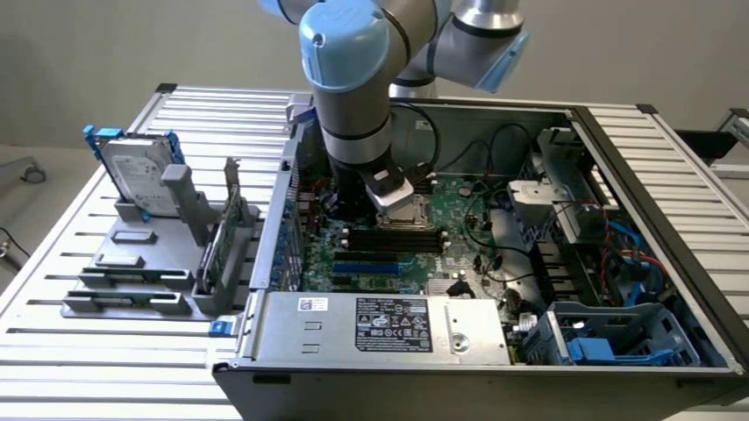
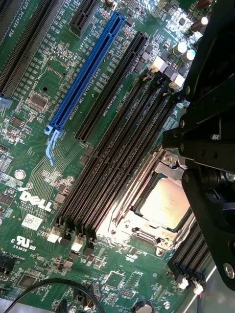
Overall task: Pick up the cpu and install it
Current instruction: 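Install the first cpu locking lever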
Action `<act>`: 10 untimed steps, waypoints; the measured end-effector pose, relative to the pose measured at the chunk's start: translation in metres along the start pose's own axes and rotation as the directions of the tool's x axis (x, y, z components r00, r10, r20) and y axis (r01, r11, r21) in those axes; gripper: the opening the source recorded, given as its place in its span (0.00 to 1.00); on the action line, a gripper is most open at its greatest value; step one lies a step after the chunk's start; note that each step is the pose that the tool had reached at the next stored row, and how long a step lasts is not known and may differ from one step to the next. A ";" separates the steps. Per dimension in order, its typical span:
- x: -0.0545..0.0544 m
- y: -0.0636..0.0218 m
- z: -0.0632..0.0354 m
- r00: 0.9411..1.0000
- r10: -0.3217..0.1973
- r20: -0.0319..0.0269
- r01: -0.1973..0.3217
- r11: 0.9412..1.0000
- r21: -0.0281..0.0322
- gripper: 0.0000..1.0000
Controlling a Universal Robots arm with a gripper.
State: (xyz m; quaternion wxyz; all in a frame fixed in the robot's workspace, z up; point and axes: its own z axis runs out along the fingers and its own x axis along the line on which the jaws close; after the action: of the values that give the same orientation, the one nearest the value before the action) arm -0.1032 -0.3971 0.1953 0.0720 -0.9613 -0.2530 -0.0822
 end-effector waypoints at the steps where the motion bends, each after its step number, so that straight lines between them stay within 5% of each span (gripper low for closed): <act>1: 0.000 -0.0002 0.0003 1.000 0.001 0.000 -0.001 1.000 -0.001 0.11; 10: -0.001 -0.0013 0.0011 1.000 0.012 0.005 -0.012 1.000 -0.014 0.11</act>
State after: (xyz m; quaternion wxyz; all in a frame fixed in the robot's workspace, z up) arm -0.1044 -0.3961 0.1942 0.0650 -0.9635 -0.2469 -0.0809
